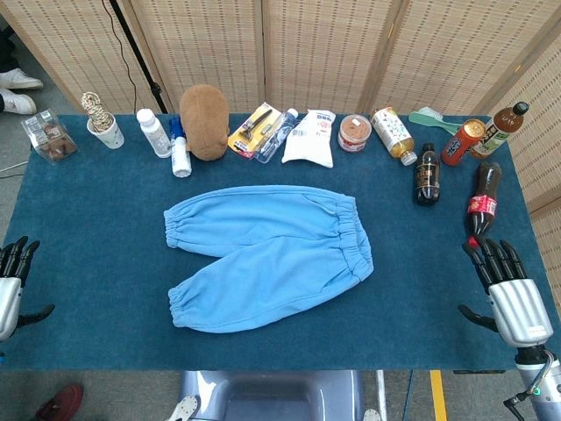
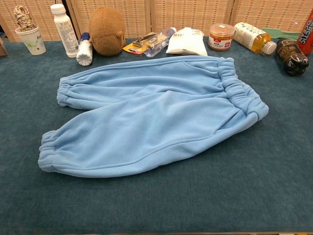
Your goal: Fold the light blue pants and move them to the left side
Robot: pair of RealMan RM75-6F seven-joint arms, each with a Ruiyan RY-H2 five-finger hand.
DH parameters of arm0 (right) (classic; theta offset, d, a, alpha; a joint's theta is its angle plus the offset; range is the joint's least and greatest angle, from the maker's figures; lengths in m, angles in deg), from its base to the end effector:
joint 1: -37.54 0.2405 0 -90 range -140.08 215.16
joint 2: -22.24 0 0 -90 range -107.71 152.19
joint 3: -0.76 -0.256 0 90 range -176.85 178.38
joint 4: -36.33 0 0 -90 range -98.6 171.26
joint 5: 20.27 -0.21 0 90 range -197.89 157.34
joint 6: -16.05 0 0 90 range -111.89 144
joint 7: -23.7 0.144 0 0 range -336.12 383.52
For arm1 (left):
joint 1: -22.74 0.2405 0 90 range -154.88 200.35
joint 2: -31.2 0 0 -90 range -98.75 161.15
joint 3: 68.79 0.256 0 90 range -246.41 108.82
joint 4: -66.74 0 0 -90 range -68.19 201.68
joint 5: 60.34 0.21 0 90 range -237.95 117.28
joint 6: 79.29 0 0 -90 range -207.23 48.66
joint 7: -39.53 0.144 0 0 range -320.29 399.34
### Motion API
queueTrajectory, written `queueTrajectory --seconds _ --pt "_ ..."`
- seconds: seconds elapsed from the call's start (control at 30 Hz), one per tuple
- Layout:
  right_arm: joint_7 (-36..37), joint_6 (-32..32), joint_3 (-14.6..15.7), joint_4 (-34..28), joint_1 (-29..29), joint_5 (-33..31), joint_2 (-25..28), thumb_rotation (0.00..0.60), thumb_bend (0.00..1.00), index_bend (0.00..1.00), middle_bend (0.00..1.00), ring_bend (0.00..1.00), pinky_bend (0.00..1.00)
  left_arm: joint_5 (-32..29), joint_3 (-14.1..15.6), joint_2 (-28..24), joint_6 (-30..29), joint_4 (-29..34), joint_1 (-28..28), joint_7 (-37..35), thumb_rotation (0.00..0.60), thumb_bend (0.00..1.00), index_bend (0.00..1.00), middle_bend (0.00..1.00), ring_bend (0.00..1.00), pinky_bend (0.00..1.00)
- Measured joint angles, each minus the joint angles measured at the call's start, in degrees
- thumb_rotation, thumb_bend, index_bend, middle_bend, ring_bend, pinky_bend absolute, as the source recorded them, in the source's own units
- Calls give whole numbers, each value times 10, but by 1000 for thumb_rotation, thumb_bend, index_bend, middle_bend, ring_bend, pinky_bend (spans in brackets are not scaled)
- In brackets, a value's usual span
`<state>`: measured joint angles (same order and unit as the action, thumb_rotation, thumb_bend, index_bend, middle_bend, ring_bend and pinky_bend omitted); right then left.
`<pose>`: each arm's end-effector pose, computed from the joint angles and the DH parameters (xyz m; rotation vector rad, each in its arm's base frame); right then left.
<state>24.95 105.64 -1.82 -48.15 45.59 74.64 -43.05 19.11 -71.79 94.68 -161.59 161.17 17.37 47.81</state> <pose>-0.3008 -0.1969 0.1650 1.5292 -0.6769 0.9988 -0.3204 0.1830 0.1590 -1.3641 -0.8936 -0.7408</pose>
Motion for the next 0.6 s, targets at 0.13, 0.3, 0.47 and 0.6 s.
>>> queueTrajectory --seconds 0.13,0.3,0.47,0.6 --pt "-12 -5 1 -6 0 -1 1 600 0 0 0 0 0 5 1 -1 -4 -1 3 -7 600 0 0 0 0 0" --pt "-2 -6 4 0 4 11 -4 600 0 0 0 0 0 5 2 -3 -1 1 2 -11 600 0 0 0 0 0" --pt "23 -5 4 20 14 24 -19 600 0 0 0 0 0 9 2 -5 -4 5 3 -15 600 0 0 0 0 0" --pt "26 -18 7 50 29 39 -33 600 0 1 0 0 0 9 2 -6 -6 7 4 -17 600 0 0 0 0 0"
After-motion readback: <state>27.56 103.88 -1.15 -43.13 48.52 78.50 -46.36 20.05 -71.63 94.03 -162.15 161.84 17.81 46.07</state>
